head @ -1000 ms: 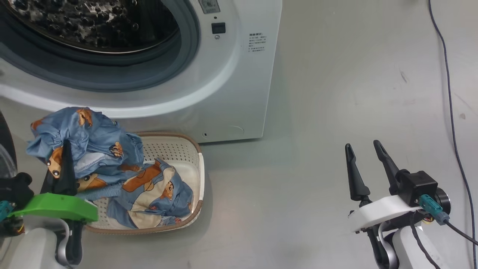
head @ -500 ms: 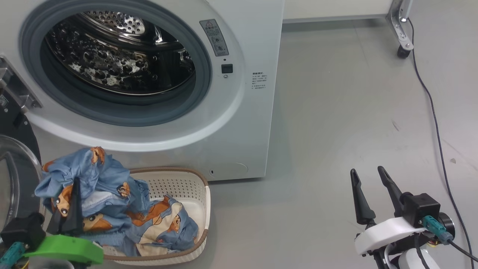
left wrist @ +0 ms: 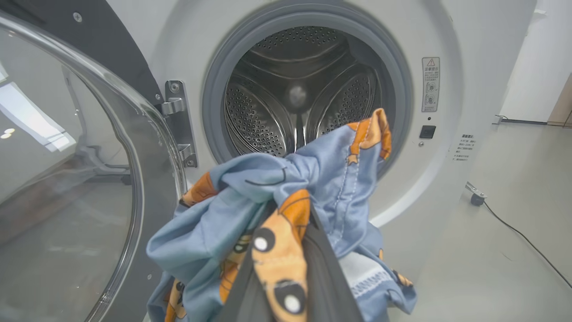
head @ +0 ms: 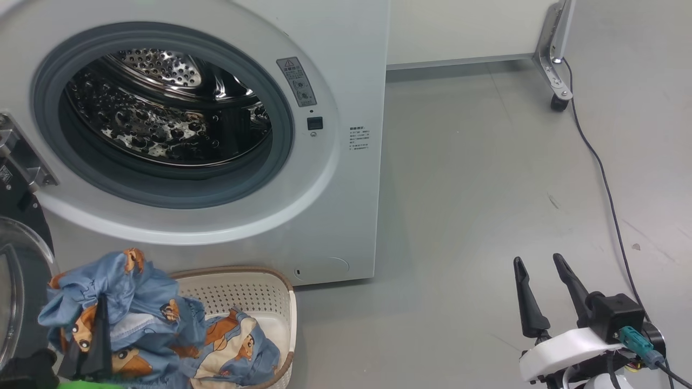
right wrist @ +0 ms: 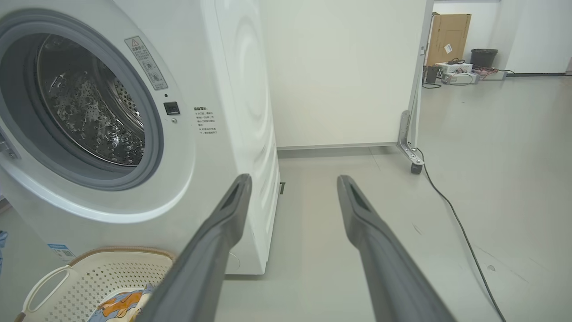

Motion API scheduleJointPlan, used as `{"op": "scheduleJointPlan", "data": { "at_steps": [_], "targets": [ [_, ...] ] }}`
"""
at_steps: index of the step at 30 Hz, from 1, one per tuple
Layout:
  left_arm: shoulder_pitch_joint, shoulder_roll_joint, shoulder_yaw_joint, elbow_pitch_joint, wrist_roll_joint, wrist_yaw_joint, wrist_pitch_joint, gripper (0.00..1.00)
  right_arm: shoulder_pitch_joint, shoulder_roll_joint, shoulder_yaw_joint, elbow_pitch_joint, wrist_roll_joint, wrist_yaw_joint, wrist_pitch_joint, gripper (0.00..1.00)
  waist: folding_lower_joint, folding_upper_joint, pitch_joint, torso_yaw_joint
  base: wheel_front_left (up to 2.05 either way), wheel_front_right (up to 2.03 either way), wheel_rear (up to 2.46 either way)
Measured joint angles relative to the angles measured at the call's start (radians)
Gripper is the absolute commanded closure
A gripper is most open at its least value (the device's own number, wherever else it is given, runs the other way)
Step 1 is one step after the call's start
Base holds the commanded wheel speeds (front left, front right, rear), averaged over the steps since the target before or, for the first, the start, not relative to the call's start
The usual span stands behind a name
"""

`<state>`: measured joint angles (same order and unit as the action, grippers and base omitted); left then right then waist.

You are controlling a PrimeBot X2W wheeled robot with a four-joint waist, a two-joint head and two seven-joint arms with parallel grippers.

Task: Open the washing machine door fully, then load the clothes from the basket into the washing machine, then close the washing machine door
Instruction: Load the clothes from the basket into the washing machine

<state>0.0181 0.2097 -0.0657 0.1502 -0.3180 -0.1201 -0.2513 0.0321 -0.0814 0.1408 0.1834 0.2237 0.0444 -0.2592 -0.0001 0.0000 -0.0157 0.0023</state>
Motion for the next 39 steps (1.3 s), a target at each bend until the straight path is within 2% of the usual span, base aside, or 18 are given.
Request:
{"op": "scheduleJointPlan", "data": {
  "at_steps": [22,33,39],
  "targets": [
    [0.064,-0.054,0.035,-0.080,0.020,0.000,0.000,1.00,0.030,0.003,-0.015,-0.023,-0.003,0.008,0.000,0.00,0.0000,0.0000,0.010,-0.012,0.00,0.00,0.00],
    [0.058,-0.055,0.047,-0.115,0.020,0.000,0.000,1.00,0.033,0.011,-0.008,-0.049,-0.006,0.009,0.000,0.00,0.0000,0.0000,0.084,-0.015,0.00,0.00,0.00],
    [-0.009,-0.054,0.072,-0.145,0.019,0.000,0.000,1.00,0.018,0.017,0.006,-0.062,-0.023,0.009,0.000,0.00,0.0001,0.0000,0.144,-0.020,0.00,0.00,0.00]
  ]
}}
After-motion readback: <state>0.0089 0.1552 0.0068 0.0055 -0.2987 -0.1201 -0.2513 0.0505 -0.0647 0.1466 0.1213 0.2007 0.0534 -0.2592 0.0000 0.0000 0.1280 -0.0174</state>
